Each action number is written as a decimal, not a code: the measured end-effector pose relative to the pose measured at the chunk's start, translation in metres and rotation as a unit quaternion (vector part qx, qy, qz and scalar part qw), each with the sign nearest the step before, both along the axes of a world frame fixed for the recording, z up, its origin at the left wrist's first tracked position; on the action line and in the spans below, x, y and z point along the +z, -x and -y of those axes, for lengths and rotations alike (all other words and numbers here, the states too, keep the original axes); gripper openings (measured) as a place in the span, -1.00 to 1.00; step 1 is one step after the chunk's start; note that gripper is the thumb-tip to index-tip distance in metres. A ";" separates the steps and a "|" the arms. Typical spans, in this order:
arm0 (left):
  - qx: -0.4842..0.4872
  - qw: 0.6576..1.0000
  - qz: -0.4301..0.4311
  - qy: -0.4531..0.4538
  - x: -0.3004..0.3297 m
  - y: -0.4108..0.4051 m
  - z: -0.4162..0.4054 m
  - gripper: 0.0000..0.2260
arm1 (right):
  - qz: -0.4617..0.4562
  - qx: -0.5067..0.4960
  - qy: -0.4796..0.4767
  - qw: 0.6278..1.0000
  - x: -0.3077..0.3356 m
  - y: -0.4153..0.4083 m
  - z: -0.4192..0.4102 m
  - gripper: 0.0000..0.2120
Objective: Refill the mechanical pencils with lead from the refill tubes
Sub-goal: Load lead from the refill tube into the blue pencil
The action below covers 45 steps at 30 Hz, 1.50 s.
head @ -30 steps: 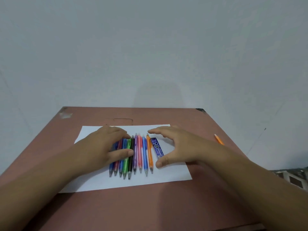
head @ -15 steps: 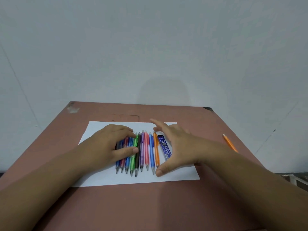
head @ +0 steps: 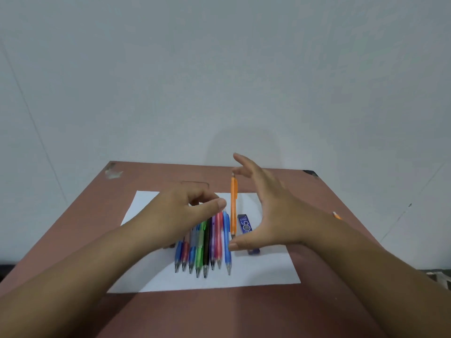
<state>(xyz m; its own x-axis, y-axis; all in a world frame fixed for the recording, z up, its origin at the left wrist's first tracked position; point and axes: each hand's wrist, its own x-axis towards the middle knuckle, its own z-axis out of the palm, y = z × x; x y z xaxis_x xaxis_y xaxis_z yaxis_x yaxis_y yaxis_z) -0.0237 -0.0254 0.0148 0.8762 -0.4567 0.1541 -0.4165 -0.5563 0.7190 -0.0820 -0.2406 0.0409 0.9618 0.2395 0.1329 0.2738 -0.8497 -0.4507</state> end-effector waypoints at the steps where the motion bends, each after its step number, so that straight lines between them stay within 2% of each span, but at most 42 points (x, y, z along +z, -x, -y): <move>1: -0.001 0.999 -0.035 0.025 0.003 -0.001 0.004 -0.66 | 0.013 0.000 -0.008 1.000 0.002 0.000 -0.002 0.31; 4: 0.011 0.986 -0.126 0.106 0.013 -0.006 0.011 -0.70 | 0.049 -0.003 -0.028 0.998 0.004 -0.003 -0.010 0.32; 10: 0.022 0.974 -0.167 0.153 0.021 -0.016 0.015 -0.84 | 0.023 -0.004 -0.093 0.995 -0.009 -0.015 -0.019 0.24; 13: 0.036 0.973 -0.159 0.163 0.017 -0.026 0.009 -0.84 | 0.012 -0.044 -0.228 0.973 -0.015 -0.029 -0.019 -0.09; 16: 0.048 0.973 -0.141 0.176 0.006 -0.035 0.000 -0.83 | 0.038 -0.139 -0.393 0.908 -0.025 -0.049 -0.016 -0.57; 19: 0.052 0.980 -0.112 0.157 -0.004 -0.044 -0.007 -0.87 | 0.024 -0.181 -0.461 0.868 -0.035 -0.060 -0.010 -0.84; 22: 0.030 0.986 -0.081 0.139 -0.010 -0.048 -0.011 -0.88 | 0.010 -0.170 -0.489 0.855 -0.043 -0.064 -0.009 -0.88; 27: -0.007 0.991 -0.057 0.117 -0.015 -0.051 -0.014 -0.91 | 0.005 -0.150 -0.473 0.868 -0.047 -0.066 -0.016 -0.89; 34: -0.054 0.993 -0.017 0.108 -0.023 -0.057 -0.014 -0.85 | 0.009 -0.164 -0.512 0.843 -0.049 -0.066 -0.015 -0.89; 38: -0.052 0.995 0.017 0.084 -0.026 -0.059 -0.014 -0.84 | 0.010 -0.173 -0.511 0.842 -0.050 -0.067 -0.013 -0.90; 43: -0.028 0.998 0.036 0.048 -0.031 -0.065 -0.015 -0.88 | 0.030 -0.194 -0.487 0.851 -0.049 -0.068 -0.002 -0.90; 45: -0.020 0.998 0.042 0.039 -0.034 -0.068 -0.016 -0.82 | 0.047 -0.204 -0.433 0.877 -0.048 -0.067 0.008 -0.89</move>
<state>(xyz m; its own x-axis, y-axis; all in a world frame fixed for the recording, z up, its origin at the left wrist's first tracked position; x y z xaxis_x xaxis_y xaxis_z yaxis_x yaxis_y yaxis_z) 0.0440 -0.0090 -0.0190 0.8402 -0.4741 0.2632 -0.4977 -0.4816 0.7214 -0.0151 -0.2490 -0.0073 0.9189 -0.3524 0.1771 0.0962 -0.2353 -0.9672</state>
